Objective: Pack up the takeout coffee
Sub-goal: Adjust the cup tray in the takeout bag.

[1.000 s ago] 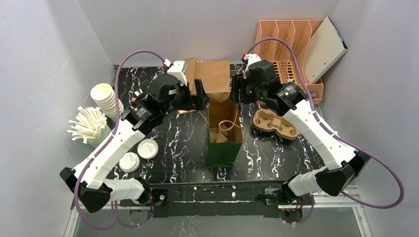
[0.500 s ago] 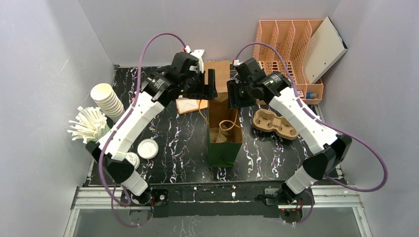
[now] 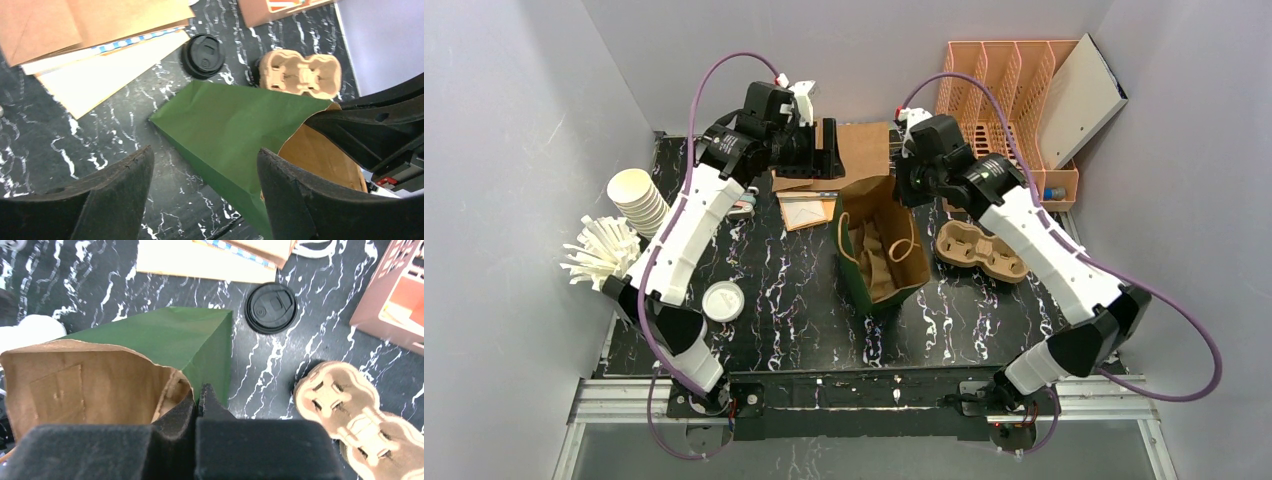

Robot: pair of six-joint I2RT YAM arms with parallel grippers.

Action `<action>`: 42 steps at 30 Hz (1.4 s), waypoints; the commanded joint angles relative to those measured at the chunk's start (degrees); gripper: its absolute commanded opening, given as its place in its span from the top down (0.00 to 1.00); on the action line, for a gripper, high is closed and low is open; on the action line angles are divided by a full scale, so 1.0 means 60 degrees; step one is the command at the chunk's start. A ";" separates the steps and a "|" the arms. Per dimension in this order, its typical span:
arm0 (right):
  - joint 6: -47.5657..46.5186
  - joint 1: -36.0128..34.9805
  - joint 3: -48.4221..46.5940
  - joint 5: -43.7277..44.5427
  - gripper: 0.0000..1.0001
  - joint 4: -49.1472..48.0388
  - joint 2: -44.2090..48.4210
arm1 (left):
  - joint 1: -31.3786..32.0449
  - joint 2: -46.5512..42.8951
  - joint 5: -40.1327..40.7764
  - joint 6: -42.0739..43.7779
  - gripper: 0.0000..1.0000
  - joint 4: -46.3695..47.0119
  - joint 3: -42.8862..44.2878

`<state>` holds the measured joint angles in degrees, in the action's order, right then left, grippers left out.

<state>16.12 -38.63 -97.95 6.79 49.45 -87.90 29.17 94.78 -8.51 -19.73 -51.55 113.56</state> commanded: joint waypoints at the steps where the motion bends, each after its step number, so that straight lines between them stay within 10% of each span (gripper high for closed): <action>1: -0.0500 -0.0031 0.0325 -0.0042 0.99 -0.1666 0.0953 | 0.0075 -0.0736 -0.1457 0.0451 0.24 0.0559 -0.0235; 21: -0.0779 -0.0320 -0.0036 -0.0512 0.99 -0.0949 0.0537 | 0.1498 0.0074 -0.1321 0.2264 0.26 -0.0360 0.0574; 27: -0.0937 -0.0358 -0.0080 -0.0578 0.99 -0.0910 0.0484 | 0.1852 0.0440 -0.0024 0.2637 0.47 -0.0988 0.0658; 32: -0.1081 -0.0373 -0.0106 -0.0671 0.98 -0.0946 0.0514 | 0.1885 0.0487 0.0520 0.2790 0.83 -0.1097 0.0434; 35: -0.1125 -0.0373 -0.0328 -0.0815 0.79 -0.0798 0.0494 | 0.1884 0.0382 0.0519 0.2642 0.99 -0.1019 0.0141; 42: -0.0951 -0.0775 -0.1774 -0.0681 0.60 0.0796 0.0479 | 0.1891 0.0002 0.0323 0.1669 1.00 -0.0282 -0.0701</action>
<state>10.31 -41.30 -102.61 2.39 48.80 -85.76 40.34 97.95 -6.35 -6.13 -55.18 111.50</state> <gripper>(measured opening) 0.360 0.008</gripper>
